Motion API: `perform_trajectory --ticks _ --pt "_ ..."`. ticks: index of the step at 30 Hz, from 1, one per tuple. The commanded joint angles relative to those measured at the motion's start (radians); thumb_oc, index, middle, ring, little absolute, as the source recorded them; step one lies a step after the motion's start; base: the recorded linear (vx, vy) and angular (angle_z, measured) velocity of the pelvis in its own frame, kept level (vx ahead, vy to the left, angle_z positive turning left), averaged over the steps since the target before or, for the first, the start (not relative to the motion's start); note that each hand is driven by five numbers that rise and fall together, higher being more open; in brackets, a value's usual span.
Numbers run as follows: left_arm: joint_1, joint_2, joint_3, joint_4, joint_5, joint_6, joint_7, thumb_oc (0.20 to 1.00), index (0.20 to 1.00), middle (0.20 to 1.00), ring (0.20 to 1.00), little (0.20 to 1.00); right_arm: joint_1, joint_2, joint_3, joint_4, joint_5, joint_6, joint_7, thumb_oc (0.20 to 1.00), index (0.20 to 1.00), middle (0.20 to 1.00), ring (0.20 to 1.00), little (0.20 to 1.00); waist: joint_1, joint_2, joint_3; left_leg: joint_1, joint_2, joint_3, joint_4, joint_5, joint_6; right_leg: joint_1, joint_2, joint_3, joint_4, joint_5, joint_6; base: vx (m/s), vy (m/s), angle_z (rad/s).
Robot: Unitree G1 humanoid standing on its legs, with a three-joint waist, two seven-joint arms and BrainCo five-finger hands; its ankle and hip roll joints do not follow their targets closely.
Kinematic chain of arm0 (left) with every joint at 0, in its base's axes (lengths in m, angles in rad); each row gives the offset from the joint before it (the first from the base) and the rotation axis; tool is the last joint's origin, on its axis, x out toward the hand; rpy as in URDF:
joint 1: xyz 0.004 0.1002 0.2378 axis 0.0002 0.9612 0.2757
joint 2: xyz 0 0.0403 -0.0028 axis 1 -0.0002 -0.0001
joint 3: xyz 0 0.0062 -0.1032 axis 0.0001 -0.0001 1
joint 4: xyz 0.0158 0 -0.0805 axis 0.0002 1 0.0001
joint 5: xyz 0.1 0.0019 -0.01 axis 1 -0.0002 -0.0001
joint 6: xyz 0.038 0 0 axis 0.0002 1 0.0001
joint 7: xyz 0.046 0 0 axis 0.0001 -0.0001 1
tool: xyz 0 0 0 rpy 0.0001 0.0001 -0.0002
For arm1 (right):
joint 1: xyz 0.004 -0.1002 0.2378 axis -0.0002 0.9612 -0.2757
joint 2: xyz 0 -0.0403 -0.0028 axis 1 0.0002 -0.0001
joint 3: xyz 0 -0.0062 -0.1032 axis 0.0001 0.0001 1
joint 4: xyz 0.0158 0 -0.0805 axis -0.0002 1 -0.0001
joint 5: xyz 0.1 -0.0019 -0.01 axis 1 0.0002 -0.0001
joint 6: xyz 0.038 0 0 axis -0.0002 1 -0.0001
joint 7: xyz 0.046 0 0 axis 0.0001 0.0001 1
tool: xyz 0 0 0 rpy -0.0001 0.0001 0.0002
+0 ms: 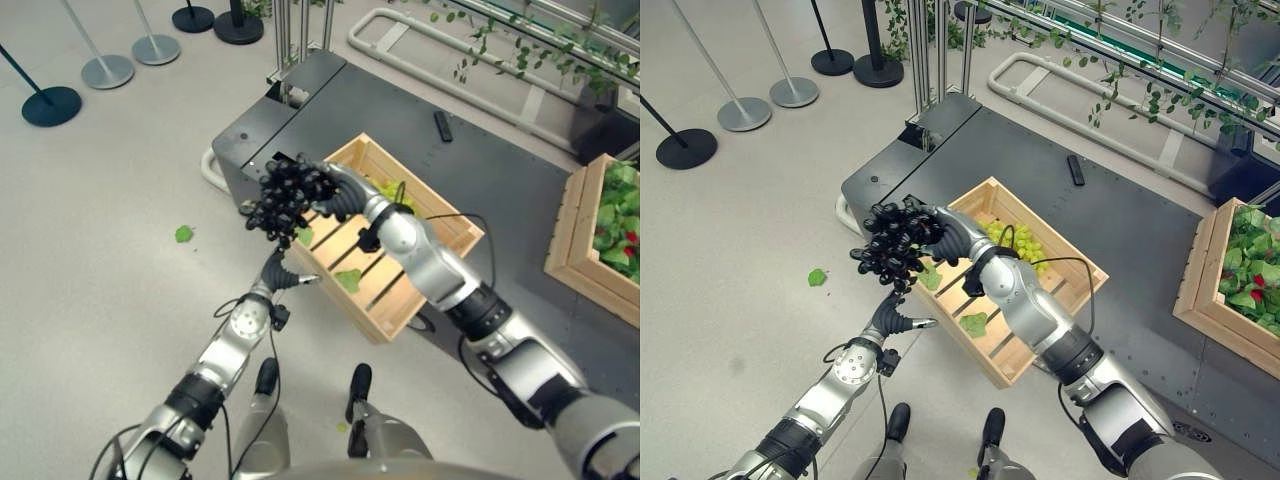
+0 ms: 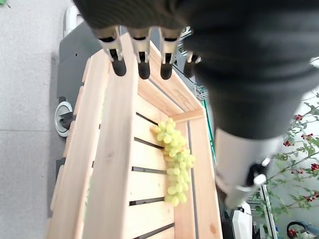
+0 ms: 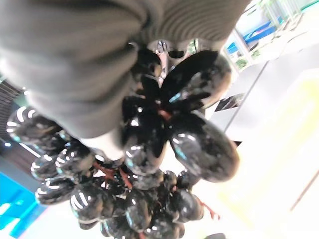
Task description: Pick up the fruits from the basket on one side to the basket on the other side
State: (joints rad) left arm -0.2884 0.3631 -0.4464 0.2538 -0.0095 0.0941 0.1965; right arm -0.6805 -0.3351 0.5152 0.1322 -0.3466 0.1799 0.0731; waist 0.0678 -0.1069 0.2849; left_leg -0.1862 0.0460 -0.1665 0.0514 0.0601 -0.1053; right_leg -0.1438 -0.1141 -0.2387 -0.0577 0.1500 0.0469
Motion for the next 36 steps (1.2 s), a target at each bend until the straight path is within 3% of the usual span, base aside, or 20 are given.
perform_trajectory --ticks 1,2,3,4,11,22,36 --pt "-0.029 -0.001 -0.004 -0.016 0.089 -0.057 0.025 1.0 1.0 1.0 1.0 1.0 0.067 -0.096 -0.042 0.016 -0.045 -0.02 -0.012 0.2 0.2 0.2 0.2 0.2 -0.013 -0.04 -0.063 -0.033 -0.029 -0.02 0.053 -0.106 0.015 0.062 -0.108 -0.028 0.146 -0.254 0.112 0.0 0.002 0.19" --pt "-0.028 -0.002 -0.004 -0.016 0.09 -0.058 0.025 1.0 1.0 1.0 1.0 1.0 0.066 -0.096 -0.041 0.019 -0.045 -0.022 -0.013 0.2 0.2 0.2 0.2 0.2 -0.013 -0.039 -0.064 -0.032 -0.029 -0.02 0.052 -0.106 0.015 0.062 -0.108 -0.028 0.146 -0.254 0.112 0.04 -0.03 0.07" --pt "-0.037 -0.038 -0.068 -0.001 0.076 -0.084 0.037 1.0 1.0 1.0 1.0 1.0 0.024 0.02 0.087 0.362 -0.023 -0.029 -0.041 0.2 0.2 0.2 0.2 0.2 0.021 -0.031 -0.066 -0.027 -0.031 -0.029 0.051 -0.112 0.015 0.075 -0.108 -0.038 0.147 -0.264 0.11 0.05 -0.043 -0.03" --pt "-0.026 -0.021 -0.067 0.008 0.039 -0.081 0.048 1.0 1.0 1.0 1.0 1.0 -0.069 0.036 0.086 0.373 0.021 -0.023 -0.097 0.2 0.2 0.2 0.2 0.2 0.026 -0.034 -0.069 -0.026 -0.033 -0.034 0.051 -0.112 0.012 0.078 -0.106 -0.041 0.145 -0.264 0.109 0.04 -0.048 -0.21" --pt "-0.016 -0.01 0.007 0.029 0.015 -0.059 0.078 1.0 1.0 1.0 1.0 1.0 -0.023 -0.03 0.024 0.155 0.094 -0.036 -0.092 0.2 0.2 0.2 0.2 0.2 0.009 -0.039 -0.067 -0.023 -0.027 -0.024 0.046 -0.101 0.01 0.072 -0.102 -0.031 0.143 -0.256 0.11 -0.02 0.0 -0.03" --pt "0.131 0.018 0.106 0.02 -0.017 -0.073 0.053 1.0 1.0 1.0 1.0 1.0 0.053 -0.124 -0.087 0.109 0.077 -0.037 -0.109 0.2 0.2 0.2 0.2 0.2 0.02 -0.034 -0.078 -0.019 -0.025 -0.031 0.047 -0.102 0.007 0.085 -0.098 -0.041 0.138 -0.261 0.106 0.0 -0.003 0.01" --pt "0.146 0.007 0.117 0.035 -0.019 -0.069 0.047 1.0 1.0 1.0 1.0 1.0 0.075 -0.122 -0.109 0.106 0.066 -0.042 -0.11 0.2 0.2 0.2 0.2 0.2 0.02 -0.031 -0.086 -0.012 -0.023 -0.029 0.051 -0.104 0.006 0.096 -0.094 -0.045 0.137 -0.268 0.101 0.0 -0.001 0.01"
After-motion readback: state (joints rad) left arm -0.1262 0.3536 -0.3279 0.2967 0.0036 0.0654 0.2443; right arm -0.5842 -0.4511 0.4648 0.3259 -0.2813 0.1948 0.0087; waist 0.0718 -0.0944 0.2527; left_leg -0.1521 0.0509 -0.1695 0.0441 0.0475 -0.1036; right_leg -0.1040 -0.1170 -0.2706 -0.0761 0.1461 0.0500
